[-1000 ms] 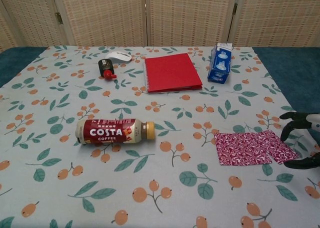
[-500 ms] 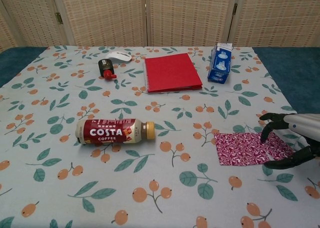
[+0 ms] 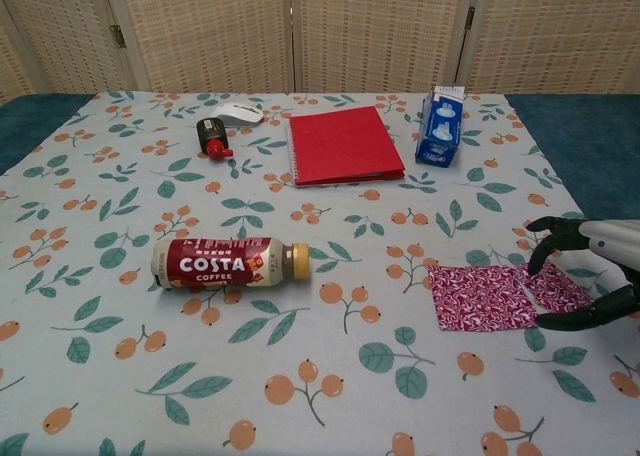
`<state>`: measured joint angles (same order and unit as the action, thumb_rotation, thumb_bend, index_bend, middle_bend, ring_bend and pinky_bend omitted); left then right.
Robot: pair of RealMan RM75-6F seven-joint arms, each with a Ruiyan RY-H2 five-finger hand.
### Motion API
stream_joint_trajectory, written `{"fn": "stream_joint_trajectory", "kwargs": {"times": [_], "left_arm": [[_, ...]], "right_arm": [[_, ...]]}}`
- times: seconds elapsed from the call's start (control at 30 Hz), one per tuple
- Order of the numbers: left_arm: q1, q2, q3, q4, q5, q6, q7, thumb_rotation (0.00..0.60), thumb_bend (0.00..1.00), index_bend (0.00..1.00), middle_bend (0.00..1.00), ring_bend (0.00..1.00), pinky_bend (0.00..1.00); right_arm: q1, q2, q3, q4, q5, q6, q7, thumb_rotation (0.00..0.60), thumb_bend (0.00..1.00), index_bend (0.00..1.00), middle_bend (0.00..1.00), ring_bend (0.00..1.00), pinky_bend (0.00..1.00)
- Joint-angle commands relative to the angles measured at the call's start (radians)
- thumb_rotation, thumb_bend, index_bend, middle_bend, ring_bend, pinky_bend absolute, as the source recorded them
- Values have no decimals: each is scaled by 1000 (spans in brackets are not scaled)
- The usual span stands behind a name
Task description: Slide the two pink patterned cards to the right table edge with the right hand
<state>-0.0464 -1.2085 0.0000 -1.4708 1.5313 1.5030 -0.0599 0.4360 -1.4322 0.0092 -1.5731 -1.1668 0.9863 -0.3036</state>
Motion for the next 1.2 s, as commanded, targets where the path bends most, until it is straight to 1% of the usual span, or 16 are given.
{"fn": "stream_joint_trajectory", "kwargs": {"times": [0.03,0.27,0.47,0.73,0.9,1.0,1.2], "left_arm": [[3,2,0,2,-3,1,-3,600,249,119,3,81,0],[6,0,1,10,-8,-2,-11,600,249,119,3,82,0],[4,-5,0,19,-7,-2,-17,600,249,120,3,82,0],[5,-9,0,26,-6,-2,-23,600,249,115,3,82,0],[6,-9,2,27,-3,-1,-26,600,250,116,3,82,0],[7,-10,2,30,-4,0,-30,600,249,116,3,82,0],[12,-12,4,42,-7,1,-41,600,249,116,3,82,0]], "right_arm": [[18,-26,9,10,-5,-22,2,294,182,299,57,0,0],[43,-65,14,36,19,-53,-27,294,182,299,57,0,0],[31,-53,7,31,42,-32,-49,294,182,299,57,0,0],[20,-41,8,-3,0,5,-29,297,183,297,57,0,0],[42,-73,31,4,6,3,-51,303,182,283,57,0,0],[58,-103,43,22,26,-6,-76,315,182,253,57,0,0],[71,-147,45,55,41,-6,-110,351,182,226,57,0,0]]}}
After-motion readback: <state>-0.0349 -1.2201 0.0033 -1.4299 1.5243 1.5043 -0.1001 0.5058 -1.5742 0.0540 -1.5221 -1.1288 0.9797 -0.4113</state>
